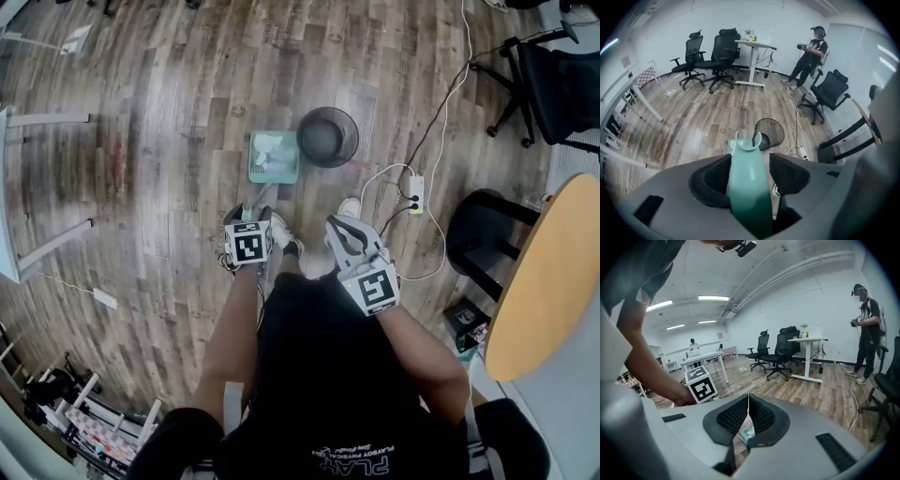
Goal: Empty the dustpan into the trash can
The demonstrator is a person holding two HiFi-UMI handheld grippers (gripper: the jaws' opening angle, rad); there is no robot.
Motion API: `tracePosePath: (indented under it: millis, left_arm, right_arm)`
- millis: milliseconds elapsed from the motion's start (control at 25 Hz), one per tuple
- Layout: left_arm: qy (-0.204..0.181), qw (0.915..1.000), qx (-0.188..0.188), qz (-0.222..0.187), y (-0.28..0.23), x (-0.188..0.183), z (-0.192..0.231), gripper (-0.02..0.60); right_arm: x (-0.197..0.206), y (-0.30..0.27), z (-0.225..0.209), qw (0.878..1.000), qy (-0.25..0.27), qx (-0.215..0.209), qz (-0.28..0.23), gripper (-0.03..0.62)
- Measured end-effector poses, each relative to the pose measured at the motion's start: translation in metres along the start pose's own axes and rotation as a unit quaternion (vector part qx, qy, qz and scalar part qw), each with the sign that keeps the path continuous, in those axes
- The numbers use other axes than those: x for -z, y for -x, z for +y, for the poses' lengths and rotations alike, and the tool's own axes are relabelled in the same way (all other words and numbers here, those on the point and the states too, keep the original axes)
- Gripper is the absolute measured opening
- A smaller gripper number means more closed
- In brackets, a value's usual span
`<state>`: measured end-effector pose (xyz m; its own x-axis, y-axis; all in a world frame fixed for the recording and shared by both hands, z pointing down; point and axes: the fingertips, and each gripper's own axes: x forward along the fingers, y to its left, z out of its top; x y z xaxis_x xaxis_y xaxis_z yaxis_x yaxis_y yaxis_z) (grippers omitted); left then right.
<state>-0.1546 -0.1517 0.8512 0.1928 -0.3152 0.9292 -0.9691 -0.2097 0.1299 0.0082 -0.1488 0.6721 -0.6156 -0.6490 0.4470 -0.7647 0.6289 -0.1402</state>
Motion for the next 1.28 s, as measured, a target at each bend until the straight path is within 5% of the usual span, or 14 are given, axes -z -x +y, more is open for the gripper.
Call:
tracePosePath:
  millis: [280,960,1280]
  left_arm:
    - [0.002,0.9993,-0.026,0.027,-0.003,0.012,0.007,0.117]
    - [-0.012,0.9989,-0.04,0.024,0.004,0.025,0.013,0.097]
    - [-0.049,0.9979,-0.042,0.008,0.043,0.035,0.029,0.097]
  right_arm:
    - [0.002,0.007,-0.009,1.0,-0.004,0.003,-0.001,0.025]
    - [-0.022,0.005,0.023,0.999,0.035,-0.006,-0.018,0.025]
    - [-0.041,0.009,0.043,0.998,0.059,0.013,-0.021,0.025]
